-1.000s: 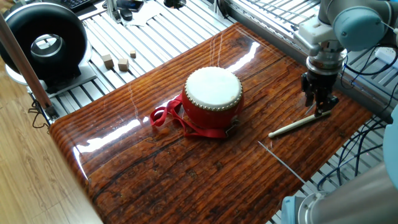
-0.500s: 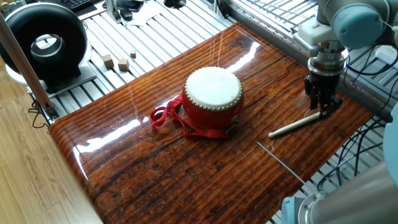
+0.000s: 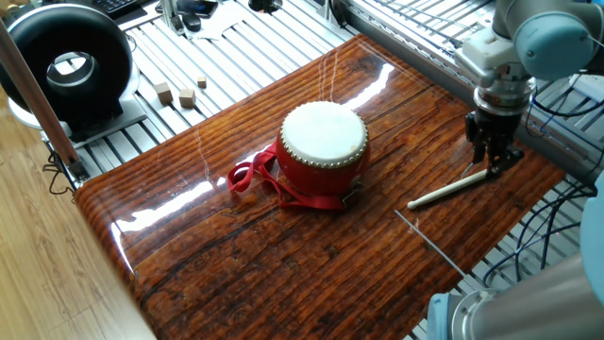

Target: Play the drum

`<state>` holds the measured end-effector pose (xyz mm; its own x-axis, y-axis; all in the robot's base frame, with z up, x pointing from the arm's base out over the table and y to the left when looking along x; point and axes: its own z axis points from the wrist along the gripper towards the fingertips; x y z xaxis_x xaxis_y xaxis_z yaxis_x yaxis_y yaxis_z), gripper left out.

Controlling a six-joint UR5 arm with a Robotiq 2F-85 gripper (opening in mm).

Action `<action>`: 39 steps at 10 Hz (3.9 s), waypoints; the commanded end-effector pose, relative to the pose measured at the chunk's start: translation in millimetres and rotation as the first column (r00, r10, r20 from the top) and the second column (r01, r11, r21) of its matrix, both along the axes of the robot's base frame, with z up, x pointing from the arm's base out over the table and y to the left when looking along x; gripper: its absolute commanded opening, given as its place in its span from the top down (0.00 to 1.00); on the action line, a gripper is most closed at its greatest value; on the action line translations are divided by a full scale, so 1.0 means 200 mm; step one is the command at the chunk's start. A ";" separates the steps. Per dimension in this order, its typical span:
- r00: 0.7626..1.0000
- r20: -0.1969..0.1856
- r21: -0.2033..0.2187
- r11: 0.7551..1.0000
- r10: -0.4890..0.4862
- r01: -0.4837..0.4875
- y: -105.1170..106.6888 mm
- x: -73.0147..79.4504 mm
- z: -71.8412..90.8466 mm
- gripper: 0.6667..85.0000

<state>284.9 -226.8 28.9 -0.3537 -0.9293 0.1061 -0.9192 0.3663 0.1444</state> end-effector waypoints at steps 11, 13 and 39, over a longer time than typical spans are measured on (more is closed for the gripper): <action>0.995 0.088 0.025 0.999 0.035 -0.037 -0.06 0.01 -0.08 0.55; 0.995 0.094 0.025 0.999 0.037 -0.039 -0.06 0.02 -0.08 0.57; 0.993 0.117 0.037 0.999 -0.008 0.004 -0.06 0.07 -0.04 1.00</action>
